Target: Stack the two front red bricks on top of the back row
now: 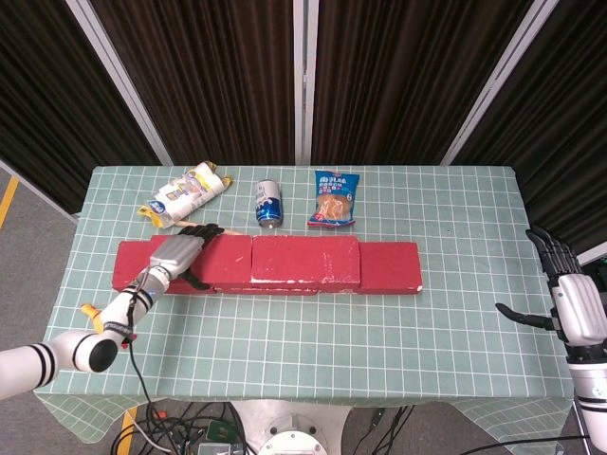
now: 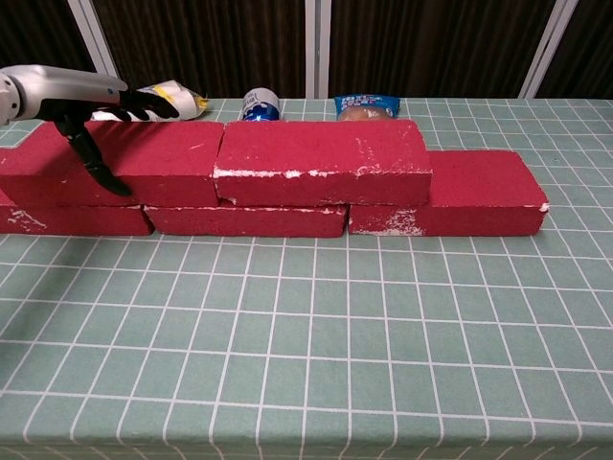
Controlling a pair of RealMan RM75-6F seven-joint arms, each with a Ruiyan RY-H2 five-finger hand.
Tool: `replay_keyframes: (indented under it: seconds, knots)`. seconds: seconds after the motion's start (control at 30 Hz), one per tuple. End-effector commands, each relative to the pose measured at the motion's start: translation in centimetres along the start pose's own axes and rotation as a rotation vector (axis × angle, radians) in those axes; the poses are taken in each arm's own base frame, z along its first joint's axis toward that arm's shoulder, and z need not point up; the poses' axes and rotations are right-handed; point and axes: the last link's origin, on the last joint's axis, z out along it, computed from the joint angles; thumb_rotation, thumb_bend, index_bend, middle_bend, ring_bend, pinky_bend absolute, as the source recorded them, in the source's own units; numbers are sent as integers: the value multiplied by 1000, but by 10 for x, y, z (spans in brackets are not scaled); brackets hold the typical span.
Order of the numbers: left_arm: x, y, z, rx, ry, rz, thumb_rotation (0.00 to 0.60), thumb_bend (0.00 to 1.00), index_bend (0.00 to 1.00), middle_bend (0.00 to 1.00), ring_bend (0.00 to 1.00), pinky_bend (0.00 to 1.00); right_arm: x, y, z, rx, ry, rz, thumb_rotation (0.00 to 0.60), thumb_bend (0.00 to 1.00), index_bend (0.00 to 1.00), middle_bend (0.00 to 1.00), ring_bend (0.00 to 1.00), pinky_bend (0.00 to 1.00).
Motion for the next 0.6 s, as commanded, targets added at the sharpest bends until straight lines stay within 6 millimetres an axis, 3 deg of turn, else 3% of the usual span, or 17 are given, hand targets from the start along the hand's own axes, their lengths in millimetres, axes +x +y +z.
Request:
replay_keyframes:
  seconds: [0.03,0.37,0.6]
  knots:
    - [0,2,0,-7,10,-7,600,0,4,0,0,0,0,0,0,0,1,1,600,0,0,0,0,0]
    - [0,5,-5,-22,15,1,600,0,3,0,0,0,1,1,-2,0,5,1,600,0,0,0,0,0]
    - [6,2,-25,-28,48,28,600,0,3,0,0,0,4,1,-4,2,15,-2,600,0,0,0,0,0]
